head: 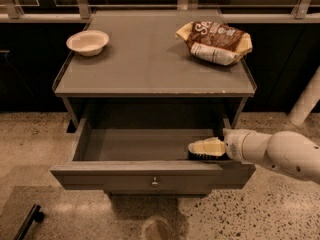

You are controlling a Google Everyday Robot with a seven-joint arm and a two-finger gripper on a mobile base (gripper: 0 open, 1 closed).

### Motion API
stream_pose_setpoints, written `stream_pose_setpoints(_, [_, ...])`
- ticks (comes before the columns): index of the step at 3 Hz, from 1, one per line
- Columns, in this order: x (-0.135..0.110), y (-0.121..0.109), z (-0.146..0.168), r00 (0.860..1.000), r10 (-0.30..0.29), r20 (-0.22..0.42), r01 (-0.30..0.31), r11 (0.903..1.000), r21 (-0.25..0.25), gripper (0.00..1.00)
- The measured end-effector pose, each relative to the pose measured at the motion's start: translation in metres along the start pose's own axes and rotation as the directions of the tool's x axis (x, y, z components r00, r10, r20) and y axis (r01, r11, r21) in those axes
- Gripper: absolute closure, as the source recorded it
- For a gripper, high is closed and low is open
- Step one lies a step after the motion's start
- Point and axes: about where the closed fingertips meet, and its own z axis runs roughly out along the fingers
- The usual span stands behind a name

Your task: Place rxbar blueberry into top drawer

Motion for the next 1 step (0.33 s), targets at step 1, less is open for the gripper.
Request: stream_pose_setpoints(1, [0.0,0.0,0.0,1.0,0.0,0.0,0.0,1.0,0.0,0.0])
